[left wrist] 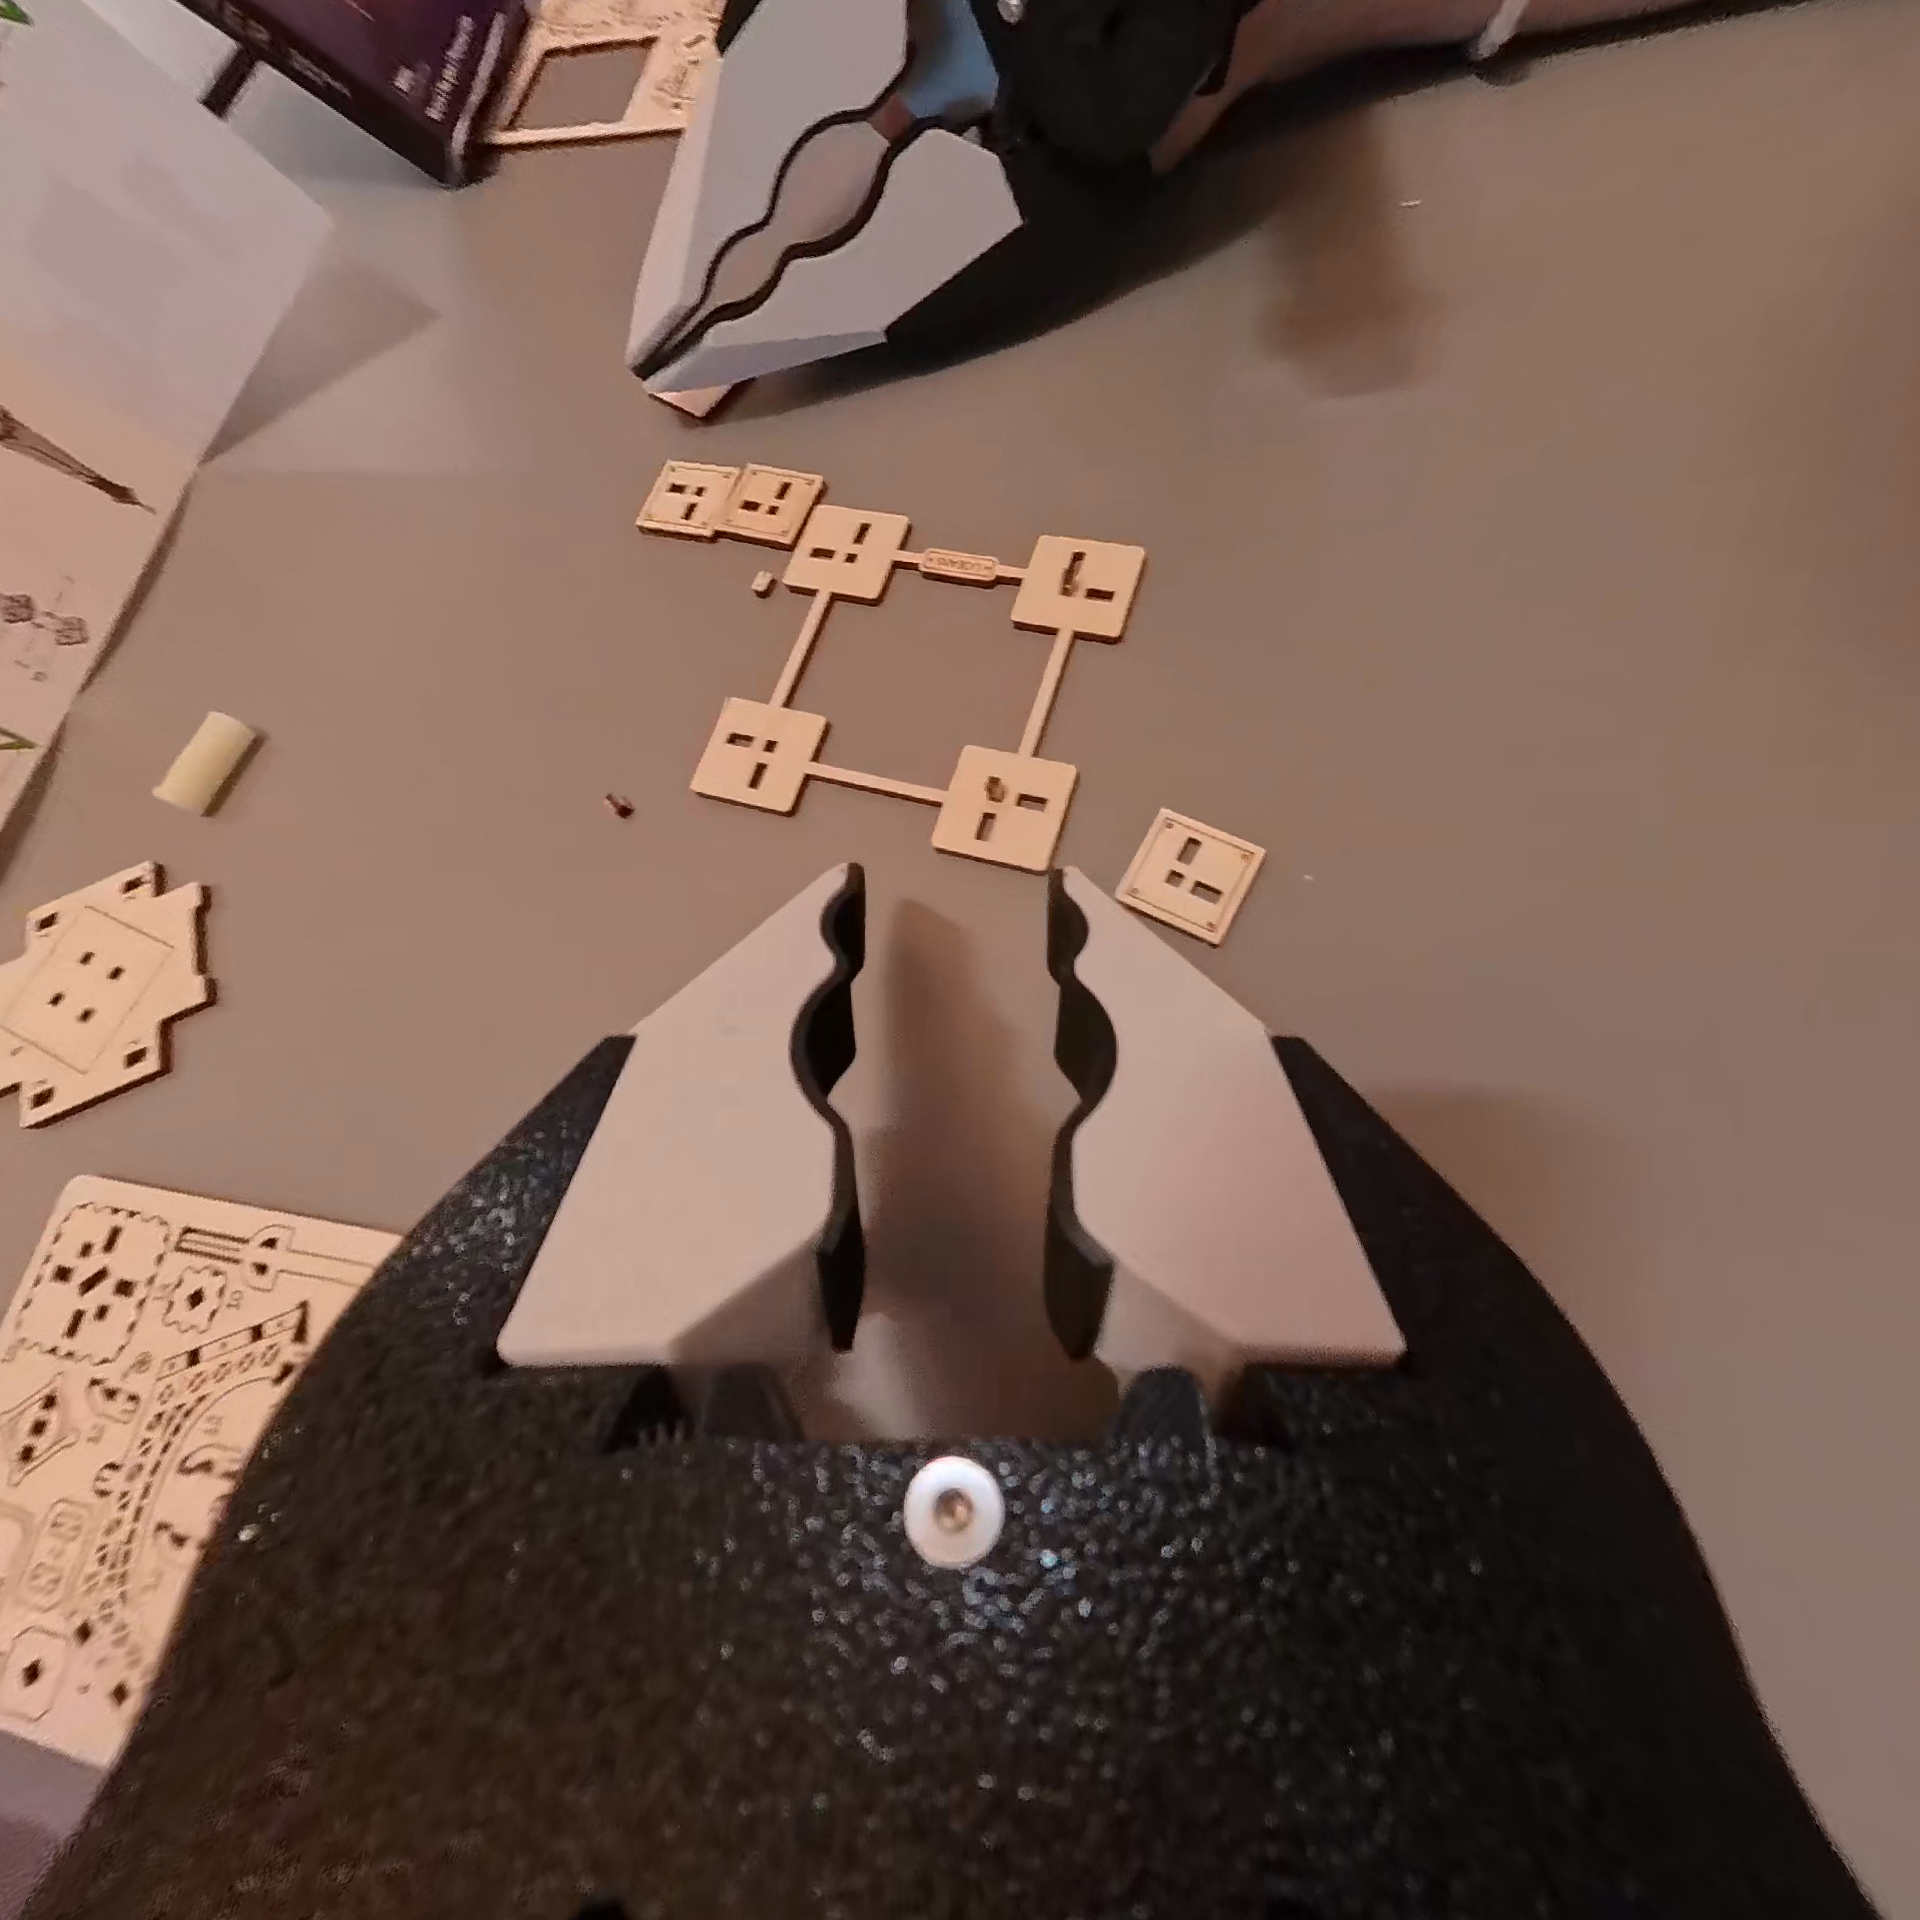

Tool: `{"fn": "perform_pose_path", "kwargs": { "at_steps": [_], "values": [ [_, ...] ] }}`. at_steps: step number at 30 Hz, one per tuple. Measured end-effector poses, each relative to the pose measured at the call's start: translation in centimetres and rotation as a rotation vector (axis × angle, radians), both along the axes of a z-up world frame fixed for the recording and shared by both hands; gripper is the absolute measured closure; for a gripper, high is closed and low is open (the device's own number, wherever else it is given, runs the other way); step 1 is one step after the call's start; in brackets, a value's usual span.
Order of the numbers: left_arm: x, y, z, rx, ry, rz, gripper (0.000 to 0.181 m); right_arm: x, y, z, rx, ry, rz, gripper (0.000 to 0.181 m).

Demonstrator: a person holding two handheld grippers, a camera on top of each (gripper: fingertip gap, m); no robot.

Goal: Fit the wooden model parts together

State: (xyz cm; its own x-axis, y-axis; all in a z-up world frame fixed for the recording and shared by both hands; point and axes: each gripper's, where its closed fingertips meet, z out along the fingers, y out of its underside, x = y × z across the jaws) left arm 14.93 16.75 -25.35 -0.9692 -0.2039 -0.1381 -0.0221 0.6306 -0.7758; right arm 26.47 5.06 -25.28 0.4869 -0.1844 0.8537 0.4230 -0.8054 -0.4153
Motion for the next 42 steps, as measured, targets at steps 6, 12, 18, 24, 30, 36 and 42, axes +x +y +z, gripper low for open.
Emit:
{"fn": "perform_pose_path", "kwargs": {
  "at_steps": [6,12,18,24,30,36,42],
  "values": [
    [-1.6,0.2,0.1,-0.011,0.070,-0.070,0.148,0.0,0.0,0.0,0.001,0.002,0.002,0.181],
    [-2.9,0.4,0.0,0.007,0.126,-0.121,0.146,-0.1,0.0,0.0,0.001,0.004,0.003,0.181],
    [-3.7,-0.4,-0.5,0.080,0.103,-0.169,0.145,-0.1,0.1,0.0,0.000,0.001,0.008,0.181],
    [-4.0,-1.2,-1.4,0.164,0.081,-0.191,0.149,-0.1,0.1,0.0,-0.001,0.000,0.008,0.181],
    [-4.3,-1.9,-1.4,0.174,0.080,-0.194,0.161,-0.1,0.1,0.0,-0.001,-0.002,0.010,0.181],
    [-1.6,-2.3,2.1,0.113,-0.137,-0.154,0.161,-0.7,0.2,1.8,0.081,0.015,0.031,0.181],
    [-0.9,-3.6,4.5,0.124,-0.297,-0.195,0.160,-6.3,2.5,4.7,0.423,0.613,0.232,0.131]
  ]
}}
